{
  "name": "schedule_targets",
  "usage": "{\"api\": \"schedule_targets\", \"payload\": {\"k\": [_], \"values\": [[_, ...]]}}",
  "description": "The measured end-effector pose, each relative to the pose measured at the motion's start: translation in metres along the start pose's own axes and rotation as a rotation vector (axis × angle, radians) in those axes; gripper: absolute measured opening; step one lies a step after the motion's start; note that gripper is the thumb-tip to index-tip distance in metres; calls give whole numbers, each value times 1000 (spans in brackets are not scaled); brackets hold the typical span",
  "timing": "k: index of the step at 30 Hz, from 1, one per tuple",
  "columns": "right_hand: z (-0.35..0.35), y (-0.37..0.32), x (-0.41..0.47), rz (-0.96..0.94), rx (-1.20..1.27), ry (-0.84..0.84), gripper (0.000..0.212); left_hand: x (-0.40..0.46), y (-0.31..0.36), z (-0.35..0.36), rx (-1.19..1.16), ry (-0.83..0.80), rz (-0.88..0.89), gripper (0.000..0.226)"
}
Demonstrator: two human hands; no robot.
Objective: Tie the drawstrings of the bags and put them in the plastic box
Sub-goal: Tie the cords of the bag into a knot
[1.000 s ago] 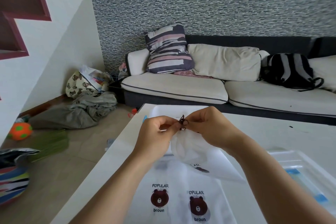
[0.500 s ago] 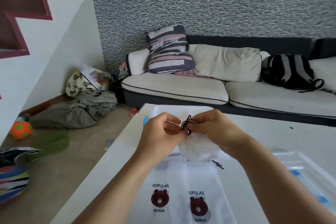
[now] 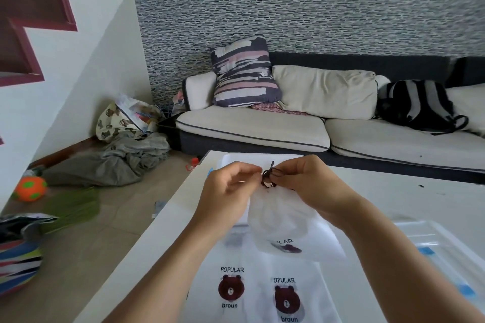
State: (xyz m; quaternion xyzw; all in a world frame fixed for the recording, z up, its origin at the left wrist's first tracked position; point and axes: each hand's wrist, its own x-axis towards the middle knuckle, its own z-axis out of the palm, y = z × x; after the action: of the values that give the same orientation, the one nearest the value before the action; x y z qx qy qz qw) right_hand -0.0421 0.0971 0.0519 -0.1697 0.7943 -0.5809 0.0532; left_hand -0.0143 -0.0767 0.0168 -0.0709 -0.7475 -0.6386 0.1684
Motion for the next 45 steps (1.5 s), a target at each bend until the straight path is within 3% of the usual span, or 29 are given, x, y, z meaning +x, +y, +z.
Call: {"api": "schedule_targets", "payload": {"k": [4,18,27,35,40,45], "values": [[-5,4,0,10,112,-32,14,0,-2,-2,10,-85,14,17],[-5,4,-2,7,196,-130,13,0,0,1,-34,-38,-38,16],[-3,7,-1,-5,207,-153,14,-4,7,6,-165,-47,-174,15],[-4,7,0,20,57,-55,14,-7,9,12,-280,7,-287,5],[-2,-5,1,6,-226,60,18,-7,8,18,-291,83,-303,6],[-1,-7,1,-47,-408,111,19,-4,12,14,-311,97,-334,23]]}}
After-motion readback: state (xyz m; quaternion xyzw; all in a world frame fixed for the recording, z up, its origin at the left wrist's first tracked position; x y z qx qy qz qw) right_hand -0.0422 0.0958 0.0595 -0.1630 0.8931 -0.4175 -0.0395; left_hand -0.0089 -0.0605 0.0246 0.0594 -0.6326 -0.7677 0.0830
